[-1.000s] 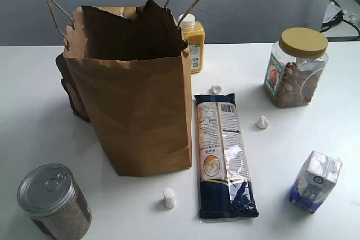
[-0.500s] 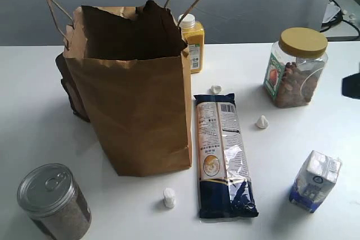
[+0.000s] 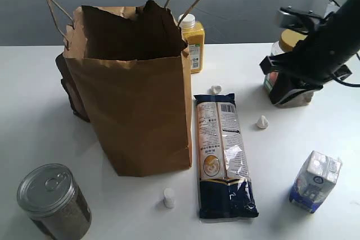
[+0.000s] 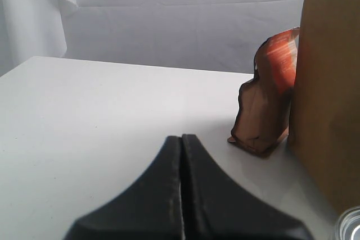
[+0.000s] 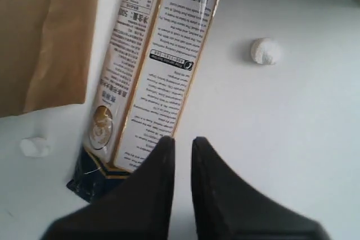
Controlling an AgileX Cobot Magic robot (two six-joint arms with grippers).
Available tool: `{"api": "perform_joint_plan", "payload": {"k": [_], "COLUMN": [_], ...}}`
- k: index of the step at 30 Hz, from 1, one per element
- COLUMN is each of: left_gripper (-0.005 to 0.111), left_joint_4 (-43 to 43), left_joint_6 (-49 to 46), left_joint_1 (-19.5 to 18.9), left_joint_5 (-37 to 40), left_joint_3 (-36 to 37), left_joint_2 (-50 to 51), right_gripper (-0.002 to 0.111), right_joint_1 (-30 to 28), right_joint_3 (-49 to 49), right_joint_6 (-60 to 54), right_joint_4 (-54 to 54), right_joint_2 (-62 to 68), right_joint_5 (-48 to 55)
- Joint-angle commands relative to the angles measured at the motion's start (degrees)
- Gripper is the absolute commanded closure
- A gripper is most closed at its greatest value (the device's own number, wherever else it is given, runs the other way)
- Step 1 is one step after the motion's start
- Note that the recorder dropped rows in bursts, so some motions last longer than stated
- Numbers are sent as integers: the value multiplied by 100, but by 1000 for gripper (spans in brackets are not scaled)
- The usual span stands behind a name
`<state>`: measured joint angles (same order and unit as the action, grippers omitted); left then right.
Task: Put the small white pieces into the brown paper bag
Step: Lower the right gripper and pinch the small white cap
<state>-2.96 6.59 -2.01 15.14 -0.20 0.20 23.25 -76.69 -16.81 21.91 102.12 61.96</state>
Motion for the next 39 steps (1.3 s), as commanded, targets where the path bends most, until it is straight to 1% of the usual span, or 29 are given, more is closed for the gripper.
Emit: {"api": "perform_joint_plan", "payload": {"k": [1, 4, 7, 21, 28, 31, 34, 37, 39], "left_gripper": [107, 107, 107, 107, 107, 107, 107, 107, 107], "left_joint_4": [45, 45, 45, 45, 45, 45, 45, 45, 45], "left_joint_6": [31, 31, 31, 31, 31, 31, 31, 31, 31], "left_joint_1": [31, 31, 31, 31, 31, 31, 31, 31, 31], "left_joint_5": [-13, -13, -13, -13, -13, -13, -13, -13, -13], "left_joint_3": [20, 20, 20, 20, 20, 20, 20, 20, 20], "left_joint_2": [-20, -20, -20, -20, -20, -20, -20, -20, -20], "right_gripper": [78, 66, 57, 57, 57, 66, 82, 96, 103], "right_joint_1": [274, 338, 338, 350, 360, 360, 360, 360, 361], "right_joint_3": [-344, -378, -378, -378, -378, -378, -378, -378, -378], "right_joint_6": [749, 1299, 1681, 1756, 1756, 1809, 1809, 1809, 1734], "right_joint_4": [-857, -1294, -1492, -1377, -1377, -1377, -1377, -1377, -1348], "right_joint_2": [387, 575, 744, 1730, 2005, 2029, 2029, 2019, 2008], "right_joint_5": [-99, -334, -637, -1660, -1908, -1877, -1776, -1730, -1642]}}
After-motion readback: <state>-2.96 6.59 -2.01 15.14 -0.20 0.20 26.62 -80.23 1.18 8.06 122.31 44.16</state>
